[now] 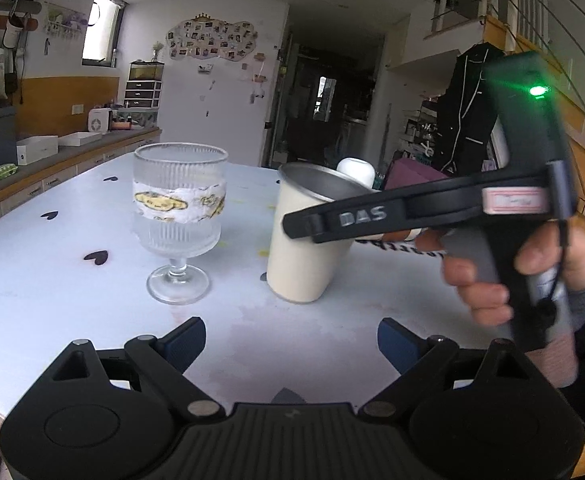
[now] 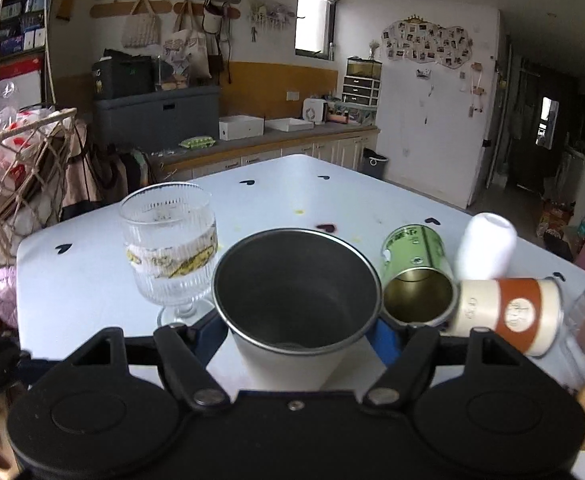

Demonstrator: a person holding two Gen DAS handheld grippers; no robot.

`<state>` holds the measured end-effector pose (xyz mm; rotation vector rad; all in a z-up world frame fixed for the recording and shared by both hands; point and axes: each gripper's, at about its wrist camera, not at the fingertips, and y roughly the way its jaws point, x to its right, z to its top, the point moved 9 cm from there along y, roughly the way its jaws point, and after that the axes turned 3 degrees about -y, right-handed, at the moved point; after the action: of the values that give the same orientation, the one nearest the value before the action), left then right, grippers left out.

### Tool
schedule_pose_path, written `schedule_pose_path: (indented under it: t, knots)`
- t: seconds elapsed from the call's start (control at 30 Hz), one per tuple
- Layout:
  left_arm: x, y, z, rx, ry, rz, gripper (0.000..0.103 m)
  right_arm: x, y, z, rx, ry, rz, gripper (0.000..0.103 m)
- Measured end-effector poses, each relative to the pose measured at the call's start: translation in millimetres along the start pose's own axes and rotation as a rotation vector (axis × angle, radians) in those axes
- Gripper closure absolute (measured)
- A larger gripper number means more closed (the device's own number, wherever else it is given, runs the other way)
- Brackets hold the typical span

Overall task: Flip cup upright
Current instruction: 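Lower the tumbler upright beside the glass goblet with the right gripper and open it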

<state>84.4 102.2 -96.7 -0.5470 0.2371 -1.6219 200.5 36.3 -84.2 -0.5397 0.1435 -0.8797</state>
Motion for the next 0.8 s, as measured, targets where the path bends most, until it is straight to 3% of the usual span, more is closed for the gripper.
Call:
schedule_pose_path:
  t: [0.2,0.57,0.8]
  knots:
    - [-2,1,-2,-0.008,-0.003,0.001,0.010,-5,9,0,0.002,-0.031,-0.019,0.028]
    - [5,5,-2,-0.013,0.008,-0.006,0.010,-8,11,0,-0.060,0.098,0.039,0.029]
    - [3,3,-1,-0.010,0.006,-0.001,0.010,-25,10,0,-0.072,0.096,0.069,0.029]
